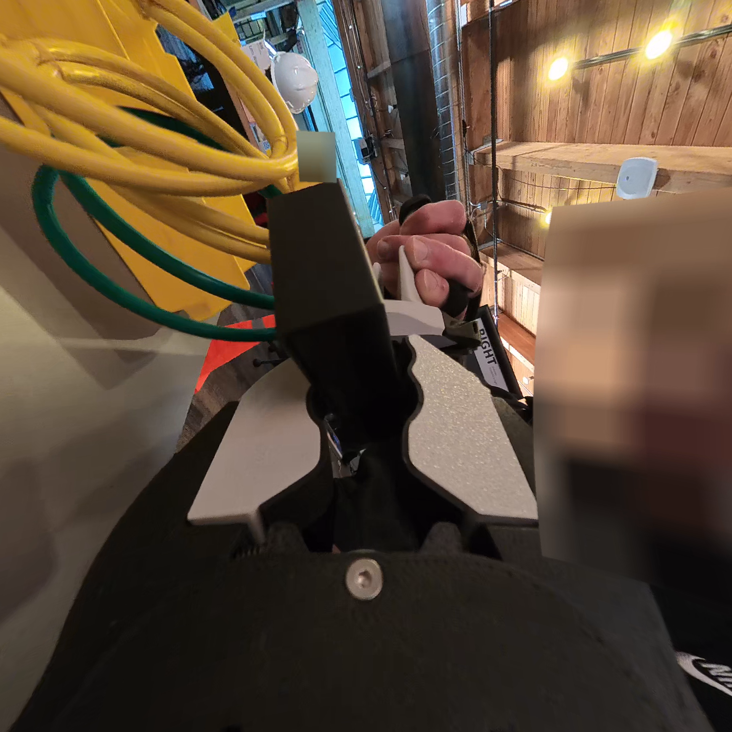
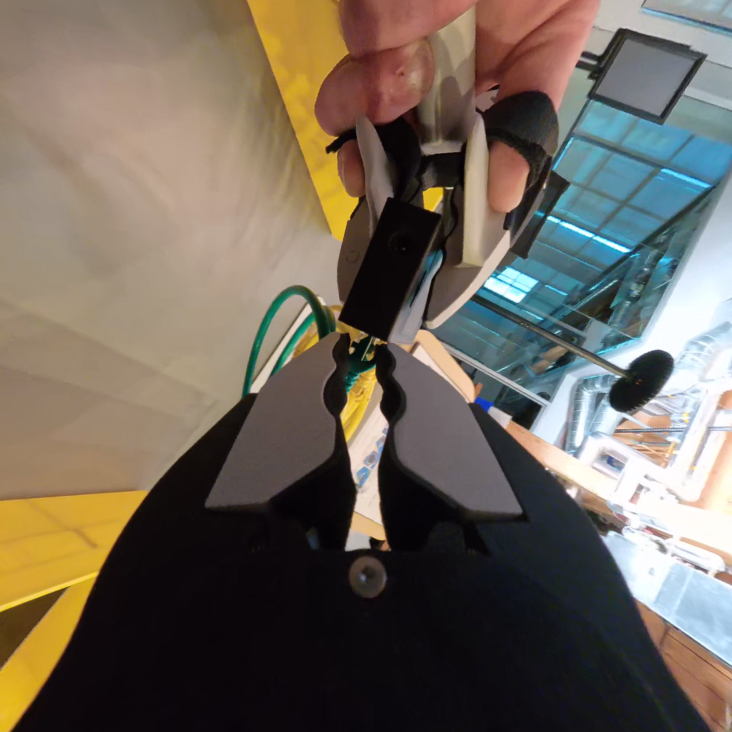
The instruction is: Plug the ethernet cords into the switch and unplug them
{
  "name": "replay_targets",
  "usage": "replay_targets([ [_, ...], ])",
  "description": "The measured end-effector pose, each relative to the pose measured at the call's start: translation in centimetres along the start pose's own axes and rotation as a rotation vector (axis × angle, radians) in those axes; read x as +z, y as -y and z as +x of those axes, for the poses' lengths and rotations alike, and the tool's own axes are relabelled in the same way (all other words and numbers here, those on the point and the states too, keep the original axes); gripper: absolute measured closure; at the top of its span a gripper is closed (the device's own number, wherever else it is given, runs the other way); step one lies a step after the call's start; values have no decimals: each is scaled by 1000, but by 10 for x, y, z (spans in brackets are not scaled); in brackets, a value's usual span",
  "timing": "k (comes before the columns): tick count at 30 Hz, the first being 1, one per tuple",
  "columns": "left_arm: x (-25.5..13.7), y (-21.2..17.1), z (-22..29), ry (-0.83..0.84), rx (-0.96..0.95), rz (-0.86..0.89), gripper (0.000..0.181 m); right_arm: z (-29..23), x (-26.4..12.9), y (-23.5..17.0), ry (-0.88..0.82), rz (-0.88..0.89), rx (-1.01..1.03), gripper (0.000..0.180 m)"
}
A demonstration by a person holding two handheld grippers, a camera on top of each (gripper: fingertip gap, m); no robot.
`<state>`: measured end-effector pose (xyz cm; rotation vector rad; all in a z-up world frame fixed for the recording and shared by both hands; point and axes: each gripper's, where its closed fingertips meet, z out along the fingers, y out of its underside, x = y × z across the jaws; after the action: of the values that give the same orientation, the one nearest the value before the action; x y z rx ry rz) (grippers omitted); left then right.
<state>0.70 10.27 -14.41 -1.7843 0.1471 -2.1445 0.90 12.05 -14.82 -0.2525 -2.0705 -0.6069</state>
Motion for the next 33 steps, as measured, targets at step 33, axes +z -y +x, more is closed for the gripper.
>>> replay_targets([
  [33,-31,36,25,81,280,89,151,-24,-109,-138,2,-220,642,168],
])
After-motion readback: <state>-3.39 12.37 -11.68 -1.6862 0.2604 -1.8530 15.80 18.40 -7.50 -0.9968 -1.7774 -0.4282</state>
